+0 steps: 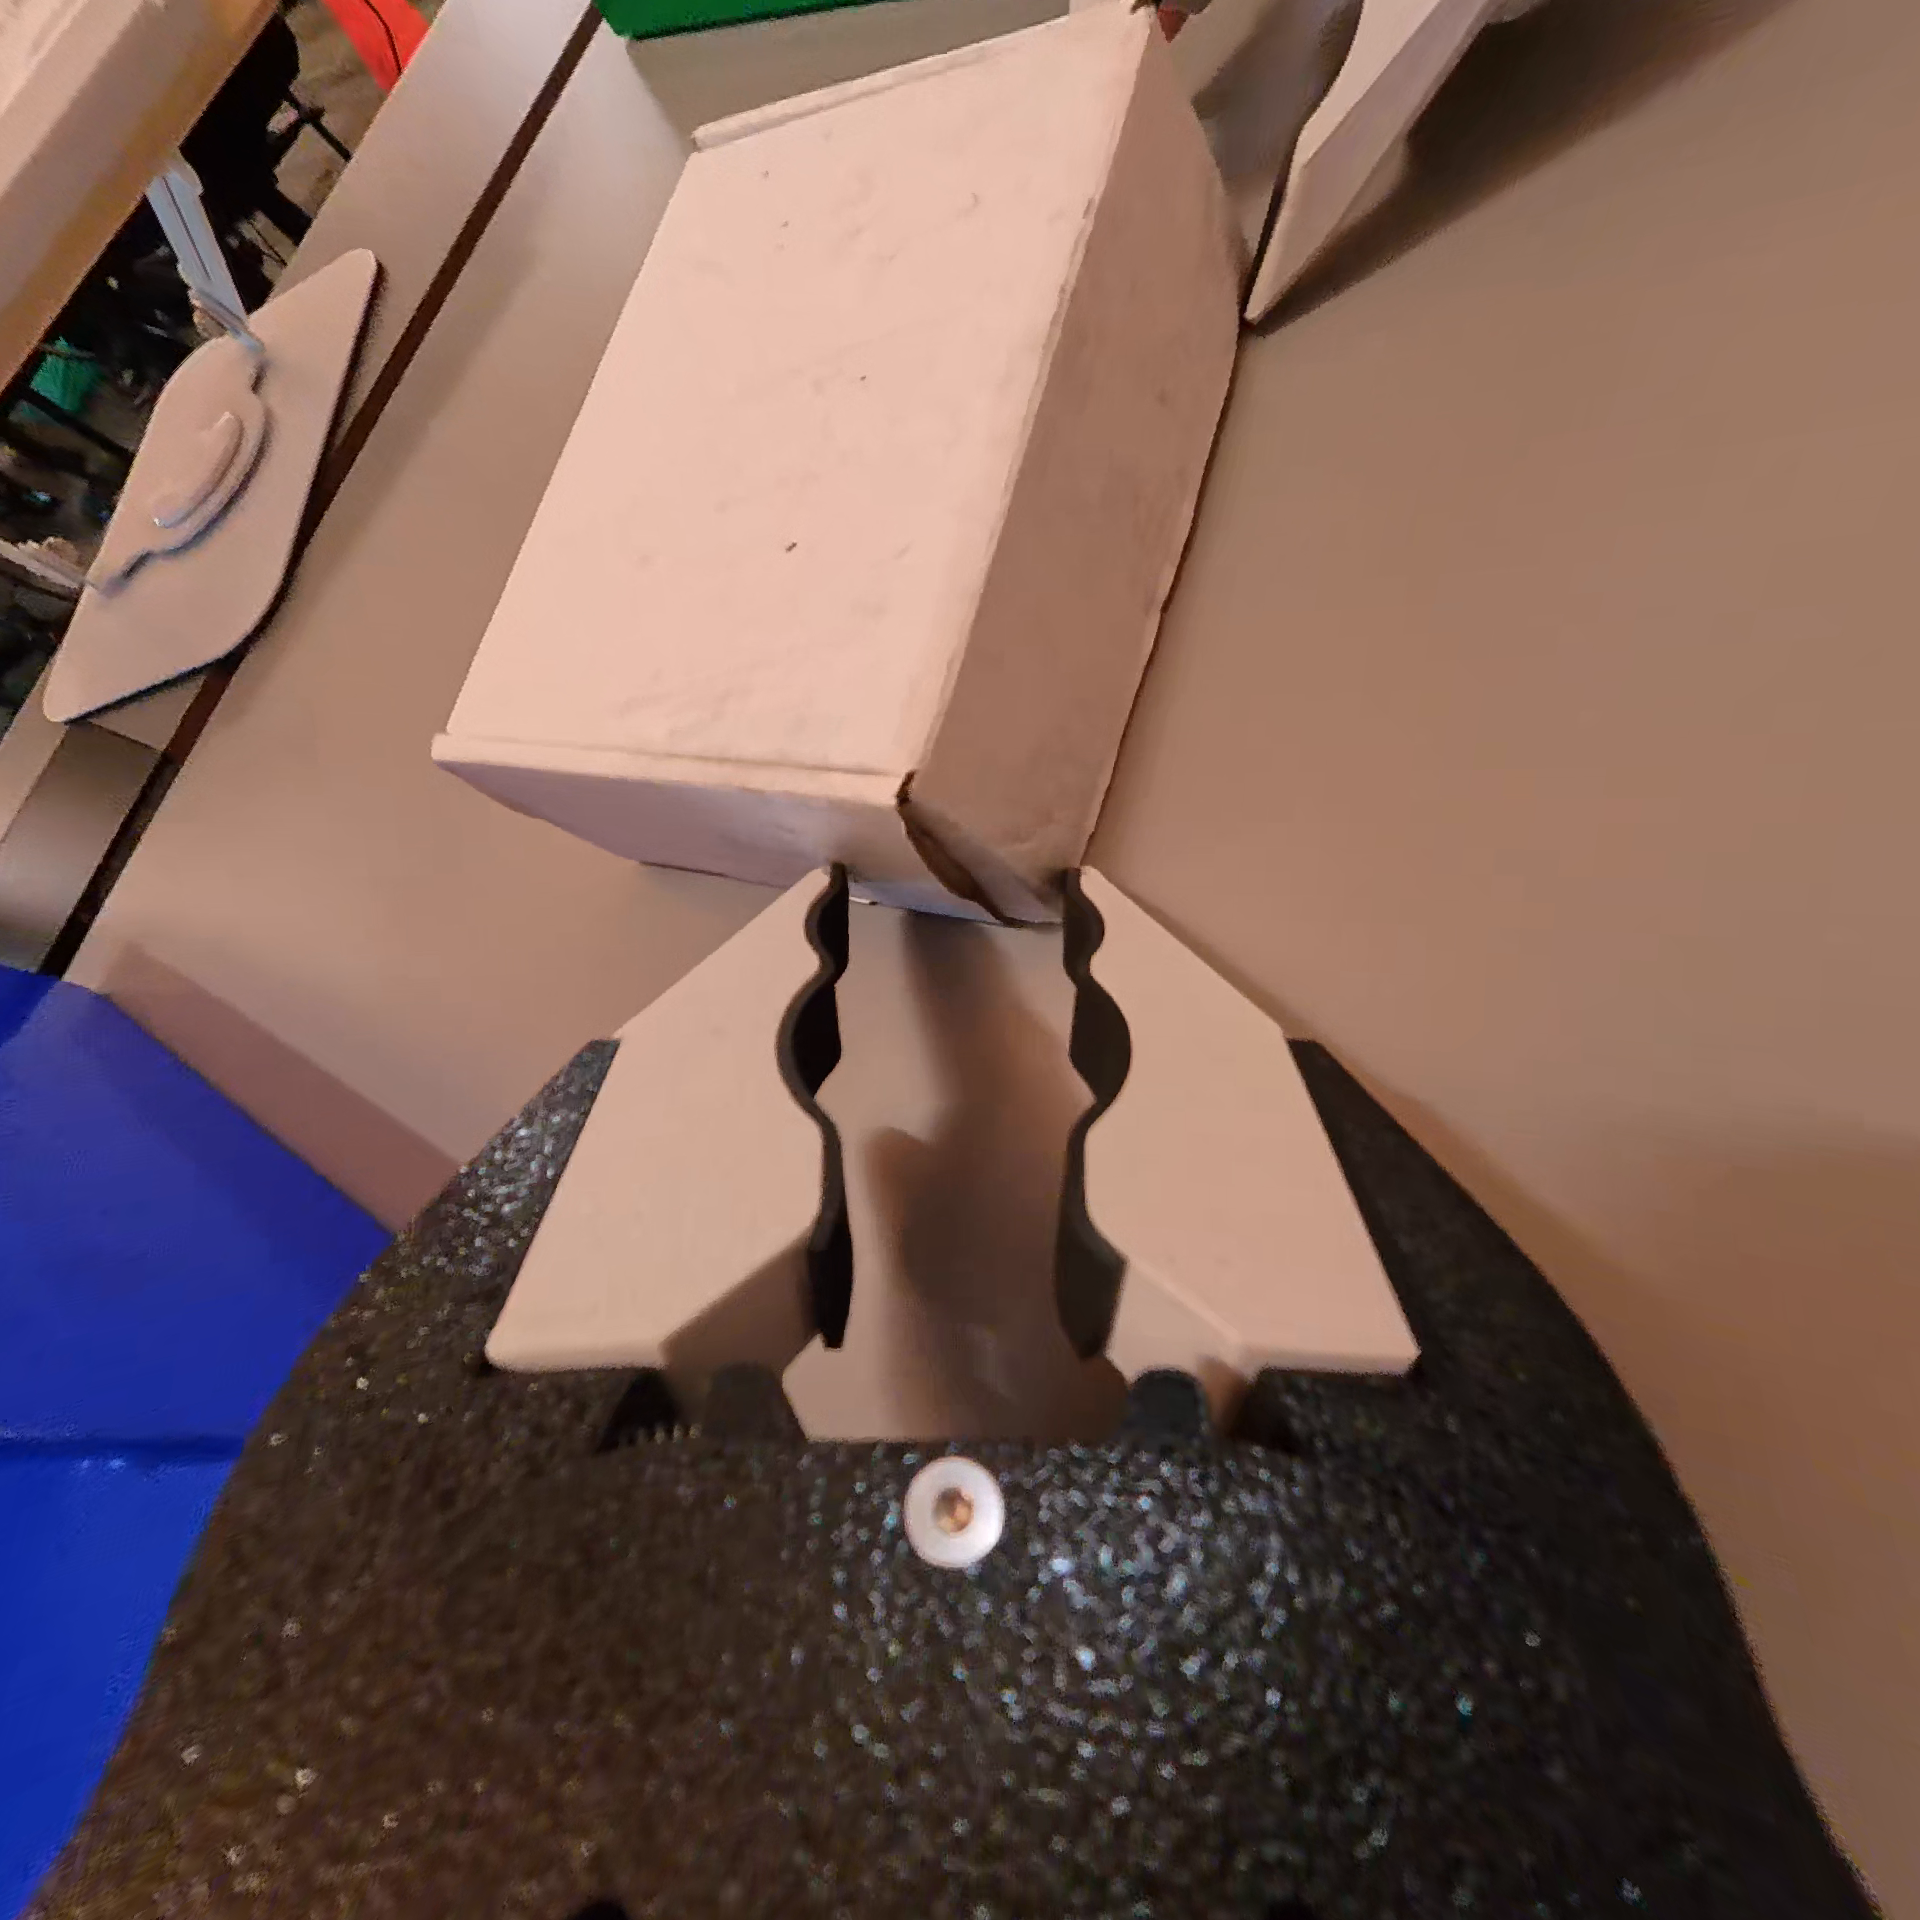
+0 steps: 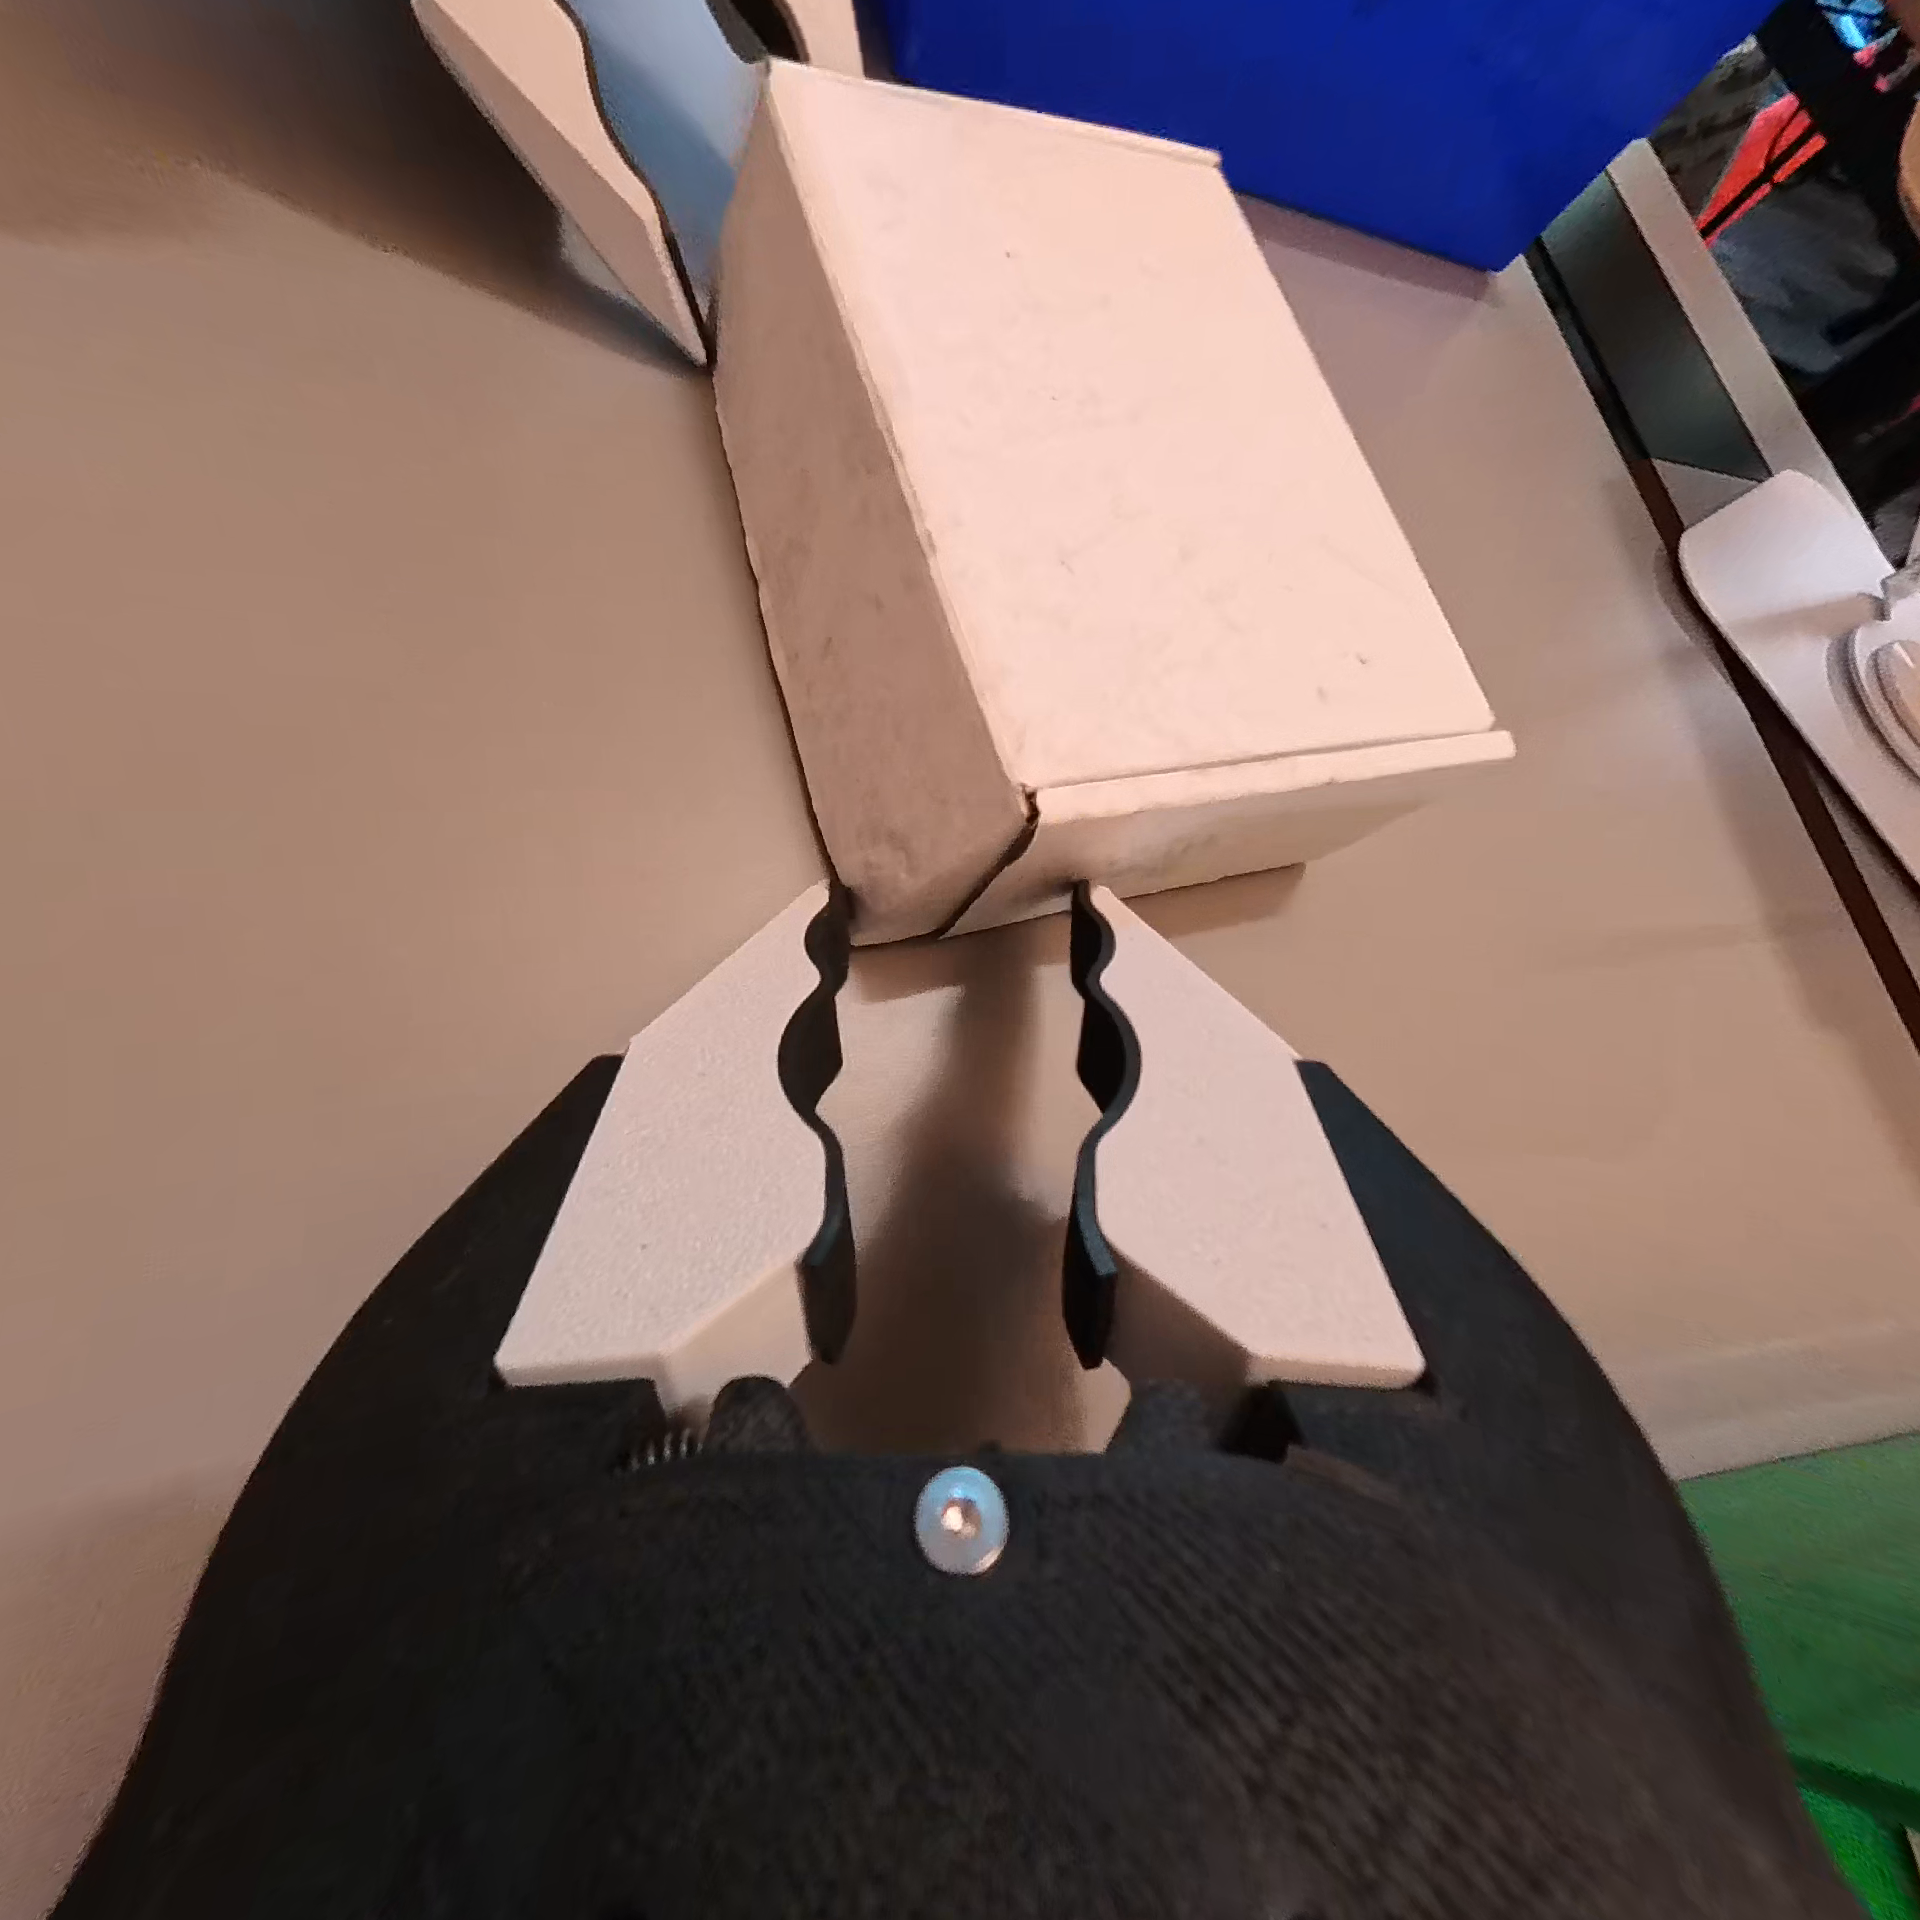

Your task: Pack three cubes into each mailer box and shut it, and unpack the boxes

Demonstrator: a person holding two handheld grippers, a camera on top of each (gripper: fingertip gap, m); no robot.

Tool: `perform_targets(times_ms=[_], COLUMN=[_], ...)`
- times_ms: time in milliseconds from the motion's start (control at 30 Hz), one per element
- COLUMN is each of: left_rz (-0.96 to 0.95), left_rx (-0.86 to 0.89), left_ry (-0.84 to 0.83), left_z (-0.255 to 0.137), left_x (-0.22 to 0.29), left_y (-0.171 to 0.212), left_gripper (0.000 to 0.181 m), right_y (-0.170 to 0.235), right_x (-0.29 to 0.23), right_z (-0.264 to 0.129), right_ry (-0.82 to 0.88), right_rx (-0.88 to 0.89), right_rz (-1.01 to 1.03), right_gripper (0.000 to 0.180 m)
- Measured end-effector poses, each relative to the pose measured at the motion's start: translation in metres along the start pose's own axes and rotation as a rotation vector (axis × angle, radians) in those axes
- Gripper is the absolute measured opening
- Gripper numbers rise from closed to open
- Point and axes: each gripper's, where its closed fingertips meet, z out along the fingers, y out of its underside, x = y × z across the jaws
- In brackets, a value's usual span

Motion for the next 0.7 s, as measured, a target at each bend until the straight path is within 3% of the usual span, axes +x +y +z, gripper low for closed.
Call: perform_targets(times_ms=[167,267,400,700], left_rz=[0.044,0.005,-0.019,0.01], left_rx=[0.038,0.042,0.034,0.001], left_ry=[0.013,0.001,-0.012,-0.062], left_z=[-0.005,-0.006,-0.005,0.001], left_x=[0.002,-0.004,-0.008,-0.015], left_y=[-0.001,-0.001,0.001,0.003], left_gripper=[0.03,0.023,0.03,0.026], right_y=[-0.004,-0.007,-0.002,-0.003], right_x=[0.004,0.005,0.002,0.003], right_z=[-0.008,-0.011,-0.006,0.004], right_ry=[0.047,0.046,0.03,0.024], right_rx=[0.054,0.075,0.034,0.003], right_rz=[-0.022,0.002,-0.006,-0.012], right_gripper=[0.049,0.044,0.043,0.035])
